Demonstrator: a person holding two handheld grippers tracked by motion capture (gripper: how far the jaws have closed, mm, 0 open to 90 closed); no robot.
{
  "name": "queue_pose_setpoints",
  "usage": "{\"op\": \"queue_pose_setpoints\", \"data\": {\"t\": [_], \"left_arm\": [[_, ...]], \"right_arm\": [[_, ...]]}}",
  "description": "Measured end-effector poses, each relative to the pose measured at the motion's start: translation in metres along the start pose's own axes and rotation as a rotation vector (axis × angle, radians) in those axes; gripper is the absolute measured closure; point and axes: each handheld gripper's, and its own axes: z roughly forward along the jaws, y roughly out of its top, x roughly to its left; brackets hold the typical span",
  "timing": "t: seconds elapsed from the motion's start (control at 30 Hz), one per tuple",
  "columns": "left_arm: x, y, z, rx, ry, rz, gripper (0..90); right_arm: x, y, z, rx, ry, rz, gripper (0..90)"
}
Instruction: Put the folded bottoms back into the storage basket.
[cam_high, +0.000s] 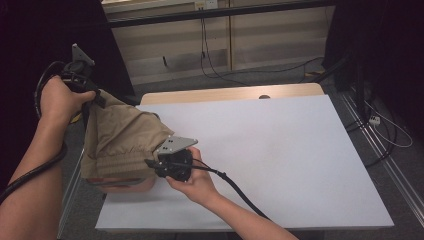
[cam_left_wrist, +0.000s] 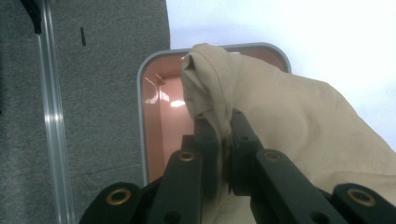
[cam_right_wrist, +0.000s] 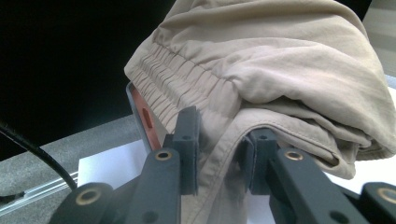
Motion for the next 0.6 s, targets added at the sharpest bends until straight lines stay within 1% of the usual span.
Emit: {"op": "queue_pose_setpoints", "data": {"t": [0.07,0.1,0.17,0.2,0.27,0.3,0.33,0.37,0.43,0.47,0.5,0.53,0.6], "left_arm": [[0.001,0.0,0.0,0.002,0.002,0.002,84.9],[0.002,0.0,0.0,-0.004,0.005,-0.001,84.9],[0.004,0.0,-0.001,-0.002,0.004,-0.007,84.9],[0.006,0.0,-0.001,-0.001,0.009,-0.001,84.9],[0.008,-0.001,-0.001,-0.006,0.008,-0.012,84.9],[0.01,-0.001,0.0,-0.009,0.014,-0.008,84.9],[0.011,-0.001,0.0,-0.004,0.012,-0.013,84.9],[0.013,-0.001,0.001,-0.005,0.014,-0.019,84.9],[0.016,0.0,0.001,0.0,0.023,-0.016,84.8],[0.016,0.0,0.002,-0.006,0.031,-0.024,84.9],[0.018,0.0,0.001,-0.003,0.029,-0.018,84.8],[0.019,0.0,0.001,-0.005,0.034,-0.02,84.8],[0.023,-0.001,0.002,-0.012,0.037,-0.032,84.8]], "right_arm": [[0.001,0.0,0.002,0.001,0.006,0.0,71.3],[0.001,0.0,0.003,0.001,0.009,0.001,71.2],[0.001,0.0,0.004,0.001,0.012,-0.002,71.2],[0.001,0.0,0.006,0.0,0.014,0.0,71.2],[0.002,0.001,0.009,0.001,0.017,-0.003,71.2],[0.003,0.001,0.01,0.002,0.019,-0.001,71.1],[0.004,0.001,0.012,0.003,0.021,-0.005,71.1],[0.004,0.002,0.014,0.001,0.024,-0.007,71.1],[0.005,0.002,0.017,0.002,0.034,-0.003,71.1],[0.006,0.003,0.02,0.001,0.036,-0.005,71.1],[0.007,0.003,0.023,0.003,0.039,-0.008,71.2],[0.007,0.004,0.026,0.001,0.045,-0.009,71.1],[0.009,0.005,0.031,0.003,0.046,-0.014,71.1]]}}
